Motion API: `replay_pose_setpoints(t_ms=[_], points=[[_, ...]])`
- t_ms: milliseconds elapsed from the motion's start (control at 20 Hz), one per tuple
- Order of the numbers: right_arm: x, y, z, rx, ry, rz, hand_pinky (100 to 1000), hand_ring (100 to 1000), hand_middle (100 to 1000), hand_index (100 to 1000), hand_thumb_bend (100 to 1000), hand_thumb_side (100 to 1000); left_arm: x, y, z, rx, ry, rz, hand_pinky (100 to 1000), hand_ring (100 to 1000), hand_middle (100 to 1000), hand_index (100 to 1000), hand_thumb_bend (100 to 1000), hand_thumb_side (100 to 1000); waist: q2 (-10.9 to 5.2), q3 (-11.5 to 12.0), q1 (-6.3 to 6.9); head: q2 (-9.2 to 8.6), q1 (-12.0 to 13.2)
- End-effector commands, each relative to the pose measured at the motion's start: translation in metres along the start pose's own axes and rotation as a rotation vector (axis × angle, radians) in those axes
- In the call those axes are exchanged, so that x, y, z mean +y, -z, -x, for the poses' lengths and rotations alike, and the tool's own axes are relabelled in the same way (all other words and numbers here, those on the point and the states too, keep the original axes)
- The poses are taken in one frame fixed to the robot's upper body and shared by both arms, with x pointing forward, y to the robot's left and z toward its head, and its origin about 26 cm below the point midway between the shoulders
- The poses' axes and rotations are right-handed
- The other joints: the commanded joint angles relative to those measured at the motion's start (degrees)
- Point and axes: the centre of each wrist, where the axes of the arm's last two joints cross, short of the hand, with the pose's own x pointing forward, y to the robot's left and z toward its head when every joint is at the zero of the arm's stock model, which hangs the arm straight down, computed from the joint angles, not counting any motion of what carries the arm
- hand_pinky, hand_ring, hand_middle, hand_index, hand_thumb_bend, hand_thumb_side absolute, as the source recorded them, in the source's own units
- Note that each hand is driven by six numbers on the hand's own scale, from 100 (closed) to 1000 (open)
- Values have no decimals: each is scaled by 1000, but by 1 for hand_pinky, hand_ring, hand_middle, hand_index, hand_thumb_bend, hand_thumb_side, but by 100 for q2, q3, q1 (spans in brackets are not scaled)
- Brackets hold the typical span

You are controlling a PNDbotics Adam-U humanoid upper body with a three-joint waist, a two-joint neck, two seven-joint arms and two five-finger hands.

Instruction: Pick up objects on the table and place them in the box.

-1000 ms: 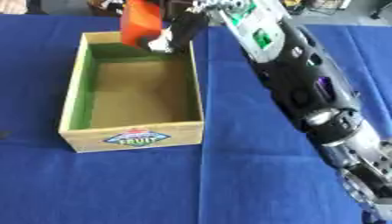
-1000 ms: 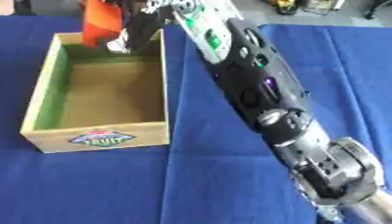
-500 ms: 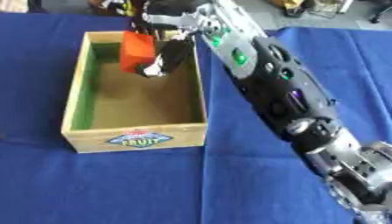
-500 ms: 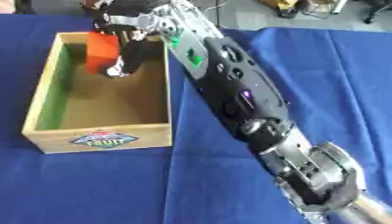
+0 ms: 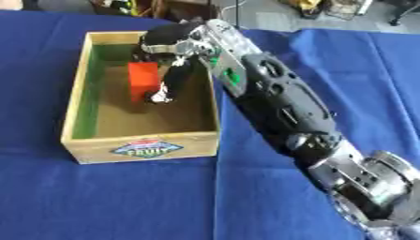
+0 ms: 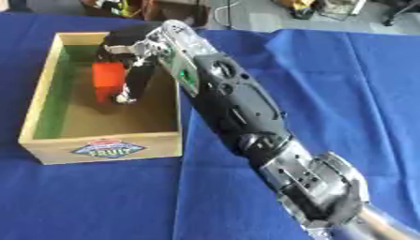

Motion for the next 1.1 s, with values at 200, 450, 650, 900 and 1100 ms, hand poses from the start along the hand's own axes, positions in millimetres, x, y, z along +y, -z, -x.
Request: replay_pose_setpoints(t_ms=[200, 450, 650, 900, 1100], points=[[-16, -1, -6, -63, -75, -43, 729, 814, 722, 785, 100, 526, 1, 3, -7, -25, 5, 16, 632, 875, 814, 745, 100, 1000, -112, -4, 53, -48, -33], [-23, -6, -7, -81, -110, -56, 798, 892, 832, 917, 363, 772, 1, 3, -7, -23, 5, 18, 632, 875, 814, 745, 100, 1000, -121, -17, 64, -42, -27], [-29, -12, -7, -48, -153, -34, 822, 916, 865, 958, 495, 816, 1, 3, -7, -21, 4, 19, 632, 876, 814, 745, 100, 1000, -131, -27, 68, -41, -19], [-27, -14, -5, -29, -164, -8, 825, 916, 869, 959, 483, 818, 1, 2, -6, -19, 3, 17, 633, 876, 814, 745, 100, 1000, -136, -39, 81, -34, -9], [-41, -33, -3, -33, -137, 118, 823, 908, 850, 949, 369, 811, 2, 2, -6, -17, 4, 12, 633, 876, 814, 745, 100, 1000, -152, -93, 112, -1, 37]])
